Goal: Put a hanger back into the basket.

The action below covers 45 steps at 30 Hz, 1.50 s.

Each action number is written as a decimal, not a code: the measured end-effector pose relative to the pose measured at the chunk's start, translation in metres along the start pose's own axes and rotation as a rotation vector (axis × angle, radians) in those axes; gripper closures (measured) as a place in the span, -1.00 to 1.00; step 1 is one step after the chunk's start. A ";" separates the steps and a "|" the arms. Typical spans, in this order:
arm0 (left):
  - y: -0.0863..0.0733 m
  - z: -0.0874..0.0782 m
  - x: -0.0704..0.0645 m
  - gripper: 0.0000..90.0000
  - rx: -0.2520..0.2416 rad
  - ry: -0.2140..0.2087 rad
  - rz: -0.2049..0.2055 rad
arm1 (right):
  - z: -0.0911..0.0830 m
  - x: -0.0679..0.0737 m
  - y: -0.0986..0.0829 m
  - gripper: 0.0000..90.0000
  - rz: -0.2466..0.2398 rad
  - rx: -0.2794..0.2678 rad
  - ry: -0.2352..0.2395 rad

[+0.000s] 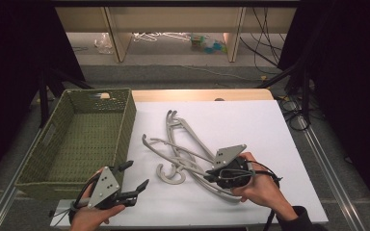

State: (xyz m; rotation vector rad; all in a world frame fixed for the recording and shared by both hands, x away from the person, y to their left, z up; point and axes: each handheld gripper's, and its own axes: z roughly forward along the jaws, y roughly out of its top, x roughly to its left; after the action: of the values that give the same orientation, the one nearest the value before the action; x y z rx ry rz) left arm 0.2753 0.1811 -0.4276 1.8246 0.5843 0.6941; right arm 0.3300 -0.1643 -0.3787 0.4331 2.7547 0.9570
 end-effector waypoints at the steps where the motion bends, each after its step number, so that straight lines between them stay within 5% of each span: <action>1: 0.002 0.003 0.000 -0.41 0.004 -0.003 0.016 | -0.002 0.001 0.000 0.84 -0.002 -0.001 0.010; 6: 0.004 0.016 -0.003 -0.39 0.041 -0.030 0.061 | -0.006 0.007 -0.002 0.84 -0.020 0.005 0.039; 11: 0.009 0.030 -0.008 -0.34 0.090 -0.095 0.139 | -0.008 0.018 -0.002 0.84 -0.062 0.009 0.097; 16: 0.009 0.039 -0.016 -0.23 0.125 -0.157 0.168 | -0.010 0.022 -0.001 0.84 -0.080 0.018 0.119; 31: 0.020 0.050 -0.032 0.49 0.208 -0.338 0.363 | -0.004 0.026 0.000 0.83 -0.142 0.032 0.195; 39: 0.031 0.050 -0.035 0.61 0.248 -0.376 0.372 | -0.007 0.012 -0.007 0.77 -0.124 -0.019 0.236; 45: 0.043 0.055 -0.033 0.70 0.246 -0.397 0.369 | -0.011 0.003 -0.009 0.70 -0.104 -0.025 0.184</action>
State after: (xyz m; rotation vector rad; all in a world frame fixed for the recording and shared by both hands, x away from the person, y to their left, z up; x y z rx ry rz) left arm 0.2930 0.1080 -0.4091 2.2564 0.0698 0.4895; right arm 0.3227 -0.1759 -0.3761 0.2039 2.8901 1.0530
